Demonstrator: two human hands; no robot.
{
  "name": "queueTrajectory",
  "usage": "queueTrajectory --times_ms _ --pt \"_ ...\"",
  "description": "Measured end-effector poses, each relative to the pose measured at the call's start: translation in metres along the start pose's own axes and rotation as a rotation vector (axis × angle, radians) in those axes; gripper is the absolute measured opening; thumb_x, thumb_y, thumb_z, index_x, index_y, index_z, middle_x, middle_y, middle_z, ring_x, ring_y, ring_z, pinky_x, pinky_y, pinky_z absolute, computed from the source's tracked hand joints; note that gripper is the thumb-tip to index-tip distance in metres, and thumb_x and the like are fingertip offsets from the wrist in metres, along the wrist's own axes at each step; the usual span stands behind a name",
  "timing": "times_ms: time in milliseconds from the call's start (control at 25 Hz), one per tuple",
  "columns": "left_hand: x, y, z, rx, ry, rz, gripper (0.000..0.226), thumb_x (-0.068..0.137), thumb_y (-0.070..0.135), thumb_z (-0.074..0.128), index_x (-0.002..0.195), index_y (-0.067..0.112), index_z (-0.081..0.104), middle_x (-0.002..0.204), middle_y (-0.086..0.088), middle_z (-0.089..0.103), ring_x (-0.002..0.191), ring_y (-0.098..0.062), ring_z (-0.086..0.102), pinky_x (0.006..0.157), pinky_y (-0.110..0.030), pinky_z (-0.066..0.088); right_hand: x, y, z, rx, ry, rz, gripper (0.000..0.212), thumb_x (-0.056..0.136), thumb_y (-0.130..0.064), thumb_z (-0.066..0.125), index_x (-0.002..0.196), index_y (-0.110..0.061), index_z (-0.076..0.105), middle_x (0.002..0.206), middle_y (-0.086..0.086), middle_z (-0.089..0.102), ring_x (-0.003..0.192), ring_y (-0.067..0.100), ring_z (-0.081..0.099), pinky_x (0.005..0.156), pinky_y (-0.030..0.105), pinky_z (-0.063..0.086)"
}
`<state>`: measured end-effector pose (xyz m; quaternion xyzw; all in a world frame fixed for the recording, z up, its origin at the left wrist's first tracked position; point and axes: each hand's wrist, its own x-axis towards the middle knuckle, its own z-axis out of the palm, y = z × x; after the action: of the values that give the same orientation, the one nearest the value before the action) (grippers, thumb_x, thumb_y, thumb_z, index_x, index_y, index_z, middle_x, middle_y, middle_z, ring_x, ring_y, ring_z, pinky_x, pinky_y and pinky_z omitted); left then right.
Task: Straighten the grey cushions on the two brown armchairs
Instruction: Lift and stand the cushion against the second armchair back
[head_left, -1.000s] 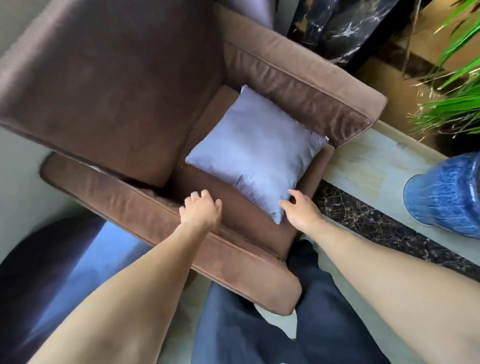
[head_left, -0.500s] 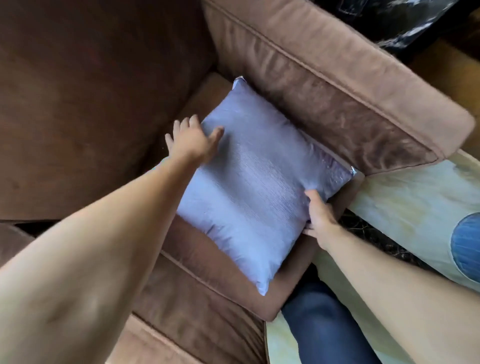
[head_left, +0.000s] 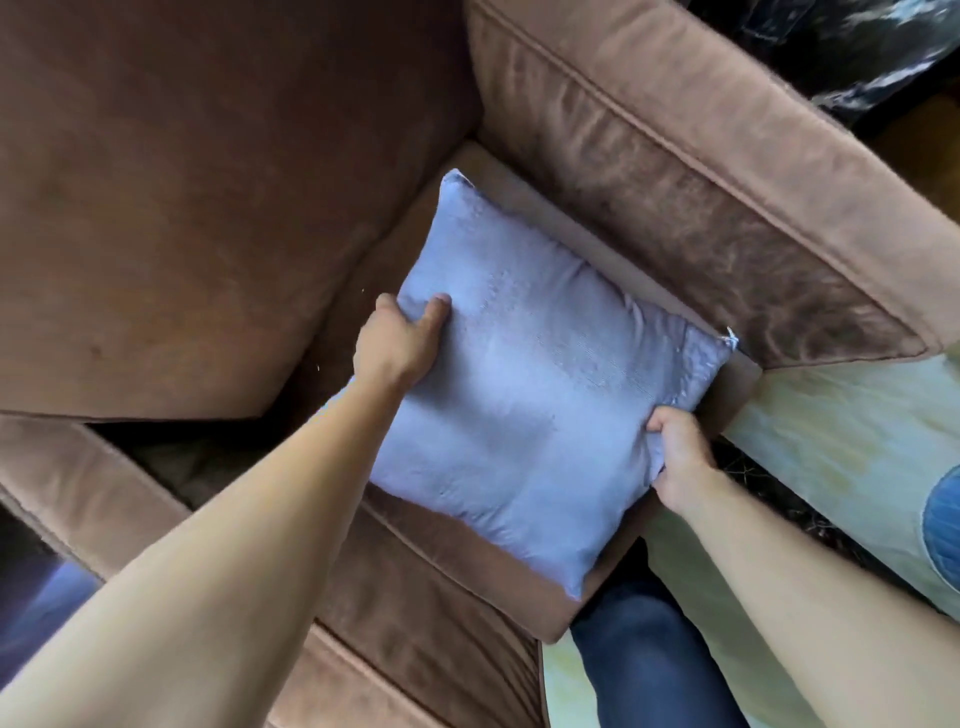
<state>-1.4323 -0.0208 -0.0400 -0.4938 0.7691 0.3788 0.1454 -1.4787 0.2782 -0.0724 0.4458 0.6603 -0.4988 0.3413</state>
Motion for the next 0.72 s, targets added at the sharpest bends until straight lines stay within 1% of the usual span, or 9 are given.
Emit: queueTrajectory --times_ms 40,160,240,320,400,480,560,640,720 --pt "-0.01 -0.013 -0.011 -0.052 -0.008 -0.04 0.069 0.087 0.07 0.052 0.117 0.007 0.054 0.12 -0.013 0.067 0.112 -0.037 0.062 0.089 -0.041 0.048 -0.001 0.002 0.004 -0.022 0.025 -0.021 0.007 0.058 -0.013 0.053 0.058 -0.018 0.049 0.064 0.004 0.059 0.056 0.023 0.056 0.063 0.032 0.043" --pt "-0.035 -0.054 -0.041 -0.309 0.006 -0.198 0.071 0.078 0.075 0.059 0.113 0.013 0.054 0.106 -0.003 0.066 0.099 -0.026 0.064 0.079 -0.039 0.048 0.007 0.001 0.017 -0.127 0.022 -0.128 0.029 0.041 -0.012 0.05 0.069 -0.013 0.057 0.066 0.005 0.056 0.069 0.025 0.057 0.06 0.03 0.041" --pt "-0.05 -0.076 -0.061 -0.524 0.049 -0.236 0.067 0.078 0.072 0.066 0.114 0.017 0.053 0.099 0.008 0.064 0.092 -0.012 0.063 0.077 -0.03 0.047 -0.025 -0.023 0.044 -0.208 0.032 -0.22 0.046 0.044 -0.01 0.051 0.088 -0.009 0.062 0.071 0.004 0.06 0.072 0.026 0.06 0.061 0.029 0.043" --pt "-0.059 -0.092 -0.076 -0.671 0.068 -0.217 0.072 0.074 0.069 0.073 0.125 0.02 0.058 0.11 0.01 0.072 0.1 -0.008 0.069 0.09 -0.031 0.054 -0.049 -0.052 0.073 -0.267 -0.003 -0.32 0.047 0.055 -0.006 0.054 0.102 -0.01 0.062 0.079 0.003 0.063 0.074 0.027 0.061 0.065 0.028 0.045" --pt "-0.063 -0.097 -0.089 -0.77 0.084 -0.196 0.064 0.074 0.063 0.076 0.122 0.023 0.065 0.112 0.008 0.076 0.102 -0.012 0.074 0.091 -0.035 0.057 -0.073 -0.089 0.103 -0.311 -0.041 -0.431 0.043 0.062 -0.003 0.054 0.103 -0.016 0.06 0.08 -0.001 0.061 0.073 0.022 0.058 0.062 0.025 0.043" --pt "-0.068 -0.097 -0.101 -0.849 0.124 -0.177 0.056 0.078 0.056 0.077 0.118 0.019 0.064 0.111 0.003 0.076 0.101 -0.014 0.074 0.084 -0.033 0.057 -0.086 -0.123 0.131 -0.345 -0.104 -0.545 0.045 0.056 -0.004 0.049 0.098 -0.019 0.061 0.075 -0.001 0.06 0.079 0.025 0.058 0.058 0.025 0.041" --pt "-0.079 -0.094 -0.106 -0.881 0.197 -0.162 0.054 0.081 0.051 0.074 0.118 0.013 0.061 0.111 0.0 0.073 0.1 -0.013 0.07 0.079 -0.031 0.053 -0.1 -0.153 0.158 -0.402 -0.184 -0.635 0.045 0.065 0.004 0.045 0.1 -0.019 0.062 0.074 0.0 0.06 0.081 0.024 0.058 0.057 0.025 0.042" --pt "-0.094 -0.095 -0.103 -0.891 0.279 -0.152 0.053 0.081 0.046 0.071 0.119 0.011 0.057 0.108 0.001 0.066 0.094 -0.009 0.063 0.079 -0.029 0.049 -0.115 -0.176 0.182 -0.48 -0.242 -0.733 0.055 0.076 0.008 0.038 0.117 -0.019 0.065 0.087 0.0 0.067 0.086 0.021 0.062 0.067 0.027 0.05" --pt "-0.103 -0.106 -0.095 -0.862 0.267 -0.169 0.065 0.071 0.051 0.07 0.121 0.011 0.056 0.105 -0.002 0.063 0.092 -0.013 0.06 0.085 -0.036 0.051 -0.125 -0.188 0.202 -0.535 -0.263 -0.851 0.056 0.082 0.002 0.038 0.126 -0.019 0.064 0.108 -0.001 0.071 0.106 0.019 0.065 0.09 0.032 0.054"
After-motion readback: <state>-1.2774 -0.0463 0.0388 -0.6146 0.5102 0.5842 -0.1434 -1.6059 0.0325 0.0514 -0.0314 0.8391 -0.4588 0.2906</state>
